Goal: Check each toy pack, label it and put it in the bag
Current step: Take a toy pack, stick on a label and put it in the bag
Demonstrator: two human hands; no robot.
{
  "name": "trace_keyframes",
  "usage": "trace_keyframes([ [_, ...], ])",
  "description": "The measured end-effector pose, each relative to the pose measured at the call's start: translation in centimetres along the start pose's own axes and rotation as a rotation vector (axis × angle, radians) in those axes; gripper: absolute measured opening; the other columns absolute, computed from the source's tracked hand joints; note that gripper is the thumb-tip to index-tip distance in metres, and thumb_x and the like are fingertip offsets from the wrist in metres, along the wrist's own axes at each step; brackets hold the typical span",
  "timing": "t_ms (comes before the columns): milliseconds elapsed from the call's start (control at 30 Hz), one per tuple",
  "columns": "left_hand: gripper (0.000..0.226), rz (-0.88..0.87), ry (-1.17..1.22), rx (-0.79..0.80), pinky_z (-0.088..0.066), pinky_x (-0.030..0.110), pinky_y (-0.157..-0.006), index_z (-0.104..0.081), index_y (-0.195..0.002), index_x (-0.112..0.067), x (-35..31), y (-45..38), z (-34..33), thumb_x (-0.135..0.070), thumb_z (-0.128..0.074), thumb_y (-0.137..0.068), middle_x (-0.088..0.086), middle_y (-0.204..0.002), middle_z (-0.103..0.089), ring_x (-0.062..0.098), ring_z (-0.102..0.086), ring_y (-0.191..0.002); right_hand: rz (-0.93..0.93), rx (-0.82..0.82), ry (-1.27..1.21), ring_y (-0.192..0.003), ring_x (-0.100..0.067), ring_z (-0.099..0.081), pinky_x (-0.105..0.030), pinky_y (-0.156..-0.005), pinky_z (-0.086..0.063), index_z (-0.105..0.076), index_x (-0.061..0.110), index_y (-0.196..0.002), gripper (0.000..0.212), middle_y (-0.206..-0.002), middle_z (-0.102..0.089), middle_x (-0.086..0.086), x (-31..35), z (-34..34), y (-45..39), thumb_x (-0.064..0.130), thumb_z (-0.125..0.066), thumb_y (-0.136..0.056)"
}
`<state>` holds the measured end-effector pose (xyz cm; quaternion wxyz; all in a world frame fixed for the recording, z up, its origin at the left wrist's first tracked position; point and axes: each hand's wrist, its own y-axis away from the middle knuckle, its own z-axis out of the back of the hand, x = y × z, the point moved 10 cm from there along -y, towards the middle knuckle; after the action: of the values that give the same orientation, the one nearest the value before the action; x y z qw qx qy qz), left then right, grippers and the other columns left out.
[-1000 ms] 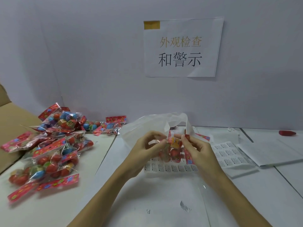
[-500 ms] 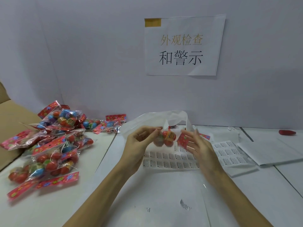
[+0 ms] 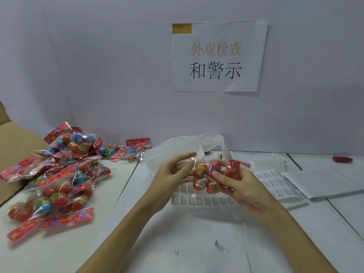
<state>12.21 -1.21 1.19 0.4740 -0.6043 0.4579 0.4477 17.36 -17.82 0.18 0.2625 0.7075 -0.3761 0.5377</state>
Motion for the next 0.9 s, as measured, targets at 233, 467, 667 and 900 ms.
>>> trace_keyframes([
  [233, 0.016, -0.046, 0.064, -0.148, -0.062, 0.032, -0.082, -0.073, -0.108, 0.001, -0.3, -0.2, 2.1, -0.005, -0.072, -0.094, 0.024, -0.108, -0.075, 0.036, -0.075, -0.1, -0.051, 0.001, -0.029, -0.104, -0.032, -0.075, -0.039, -0.089, -0.062, -0.068, 0.011, -0.129, 0.039, -0.118, -0.075, -0.019, -0.4, -0.3, -0.1, 0.025, -0.073, -0.093],
  [467, 0.025, 0.0, 0.172, -0.132, -0.061, 0.037, -0.083, -0.06, -0.095, -0.001, -0.1, -0.1, 1.8, -0.017, -0.077, -0.088, 0.025, -0.097, -0.072, 0.038, -0.074, -0.095, -0.002, -0.034, -0.04, -0.108, -0.033, -0.075, -0.034, -0.089, -0.061, -0.075, 0.019, -0.121, 0.042, -0.118, -0.075, -0.019, -0.5, -0.4, -0.1, 0.026, -0.084, -0.081],
  [667, 0.04, 0.027, -0.002, -0.06, -0.062, 0.035, -0.078, -0.067, -0.121, -0.011, 0.4, -0.1, 0.5, -0.025, -0.08, -0.086, 0.019, -0.108, -0.076, 0.038, -0.076, -0.098, 0.059, -0.156, -0.023, -0.093, -0.031, -0.078, -0.026, -0.075, -0.06, -0.078, 0.02, -0.11, 0.033, -0.106, -0.079, -0.017, -0.4, 0.7, -0.3, 0.036, -0.081, -0.081],
  [900, 0.041, -0.008, -0.069, 0.08, -0.059, 0.028, -0.087, -0.071, -0.127, -0.026, 0.0, 0.0, -0.6, -0.014, -0.082, -0.089, 0.004, -0.118, -0.075, 0.029, -0.075, -0.105, 0.079, -0.215, 0.011, -0.095, -0.031, -0.078, -0.025, -0.073, -0.061, -0.076, 0.013, -0.115, 0.038, -0.104, -0.079, -0.015, -0.5, 1.5, -0.4, 0.033, -0.079, -0.084],
])
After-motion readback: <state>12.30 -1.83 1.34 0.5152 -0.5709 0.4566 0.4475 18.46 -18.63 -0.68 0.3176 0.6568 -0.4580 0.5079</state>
